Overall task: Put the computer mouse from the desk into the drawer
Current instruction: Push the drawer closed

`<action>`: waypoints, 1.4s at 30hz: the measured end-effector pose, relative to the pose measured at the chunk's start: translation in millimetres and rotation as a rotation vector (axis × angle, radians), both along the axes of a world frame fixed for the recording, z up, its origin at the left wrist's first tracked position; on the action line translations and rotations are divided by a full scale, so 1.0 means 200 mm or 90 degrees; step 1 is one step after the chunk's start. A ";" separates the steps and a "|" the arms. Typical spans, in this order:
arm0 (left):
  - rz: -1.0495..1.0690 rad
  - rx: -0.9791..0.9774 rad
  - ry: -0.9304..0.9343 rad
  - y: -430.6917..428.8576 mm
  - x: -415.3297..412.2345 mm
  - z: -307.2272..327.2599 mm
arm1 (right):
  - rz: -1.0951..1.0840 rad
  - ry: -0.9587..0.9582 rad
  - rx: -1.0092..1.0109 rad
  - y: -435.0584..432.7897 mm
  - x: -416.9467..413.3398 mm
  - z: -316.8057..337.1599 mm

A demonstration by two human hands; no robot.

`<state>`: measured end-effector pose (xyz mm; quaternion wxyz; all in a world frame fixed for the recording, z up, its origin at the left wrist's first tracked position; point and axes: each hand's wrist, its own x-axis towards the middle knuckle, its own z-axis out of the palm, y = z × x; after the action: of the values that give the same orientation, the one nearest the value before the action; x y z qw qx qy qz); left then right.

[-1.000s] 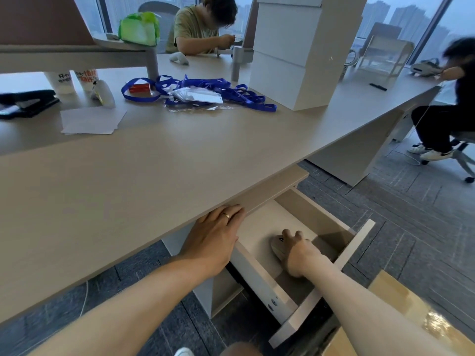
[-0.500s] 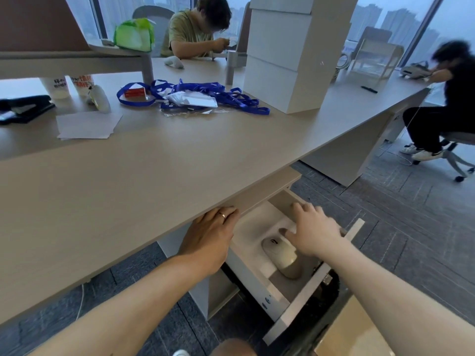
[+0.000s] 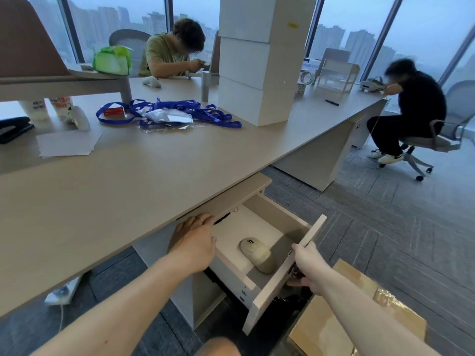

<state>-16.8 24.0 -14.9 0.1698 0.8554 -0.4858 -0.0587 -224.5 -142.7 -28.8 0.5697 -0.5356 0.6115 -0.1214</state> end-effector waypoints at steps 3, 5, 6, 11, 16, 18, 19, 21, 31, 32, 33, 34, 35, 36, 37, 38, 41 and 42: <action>-0.004 0.007 0.013 -0.01 0.02 0.02 | -0.024 -0.034 0.014 0.02 0.04 -0.01; -0.002 0.008 0.013 -0.02 0.03 0.02 | -0.022 -0.034 0.014 0.02 0.07 -0.01; 0.001 0.006 0.010 -0.02 0.03 0.02 | -0.023 -0.042 0.016 0.03 0.08 0.00; 0.004 0.001 -0.016 -0.03 0.02 0.02 | -0.026 -0.075 0.012 0.02 0.17 0.00; -0.010 -0.001 -0.024 -0.02 0.03 0.01 | -0.021 -0.112 0.041 0.03 0.28 0.01; -0.012 -0.008 -0.027 -0.01 0.04 0.00 | -0.022 -0.132 0.052 0.04 0.33 0.01; -0.013 -0.015 -0.026 -0.01 0.04 0.00 | -0.021 -0.143 0.055 0.04 0.36 0.00; -0.013 -0.033 -0.022 -0.01 0.05 -0.01 | -0.011 -0.158 0.058 0.05 0.42 0.00; -0.003 -0.115 -0.074 0.00 0.06 -0.06 | -0.036 -0.263 0.085 0.12 0.65 -0.02; -0.003 -0.115 -0.077 0.00 0.06 -0.07 | -0.035 -0.271 0.084 0.13 0.67 -0.02; -0.004 -0.117 -0.080 0.01 0.06 -0.09 | -0.036 -0.277 0.084 0.14 0.69 -0.02; -0.004 -0.118 -0.082 0.01 0.06 -0.10 | -0.040 -0.281 0.088 0.15 0.71 -0.02; -0.004 -0.118 -0.086 0.01 0.07 -0.10 | -0.042 -0.284 0.090 0.16 0.73 -0.02; -0.007 -0.118 -0.090 0.02 0.08 -0.11 | -0.040 -0.288 0.091 0.16 0.74 -0.02; -0.012 -0.117 -0.091 0.02 0.09 -0.11 | -0.035 -0.290 0.093 0.16 0.75 -0.02; -0.020 -0.120 -0.087 0.02 0.10 -0.11 | -0.027 -0.291 0.094 0.17 0.77 -0.02; -0.044 -0.139 -0.061 0.02 0.14 -0.11 | -0.027 -0.304 0.115 0.17 0.79 -0.03; -0.047 -0.145 -0.055 0.02 0.14 -0.11 | -0.028 -0.305 0.118 0.16 0.80 -0.03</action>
<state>11.9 27.7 -37.7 0.2428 0.8136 -0.5276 0.0275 -64.3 -109.8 -35.7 0.7423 -0.4233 0.4790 -0.2007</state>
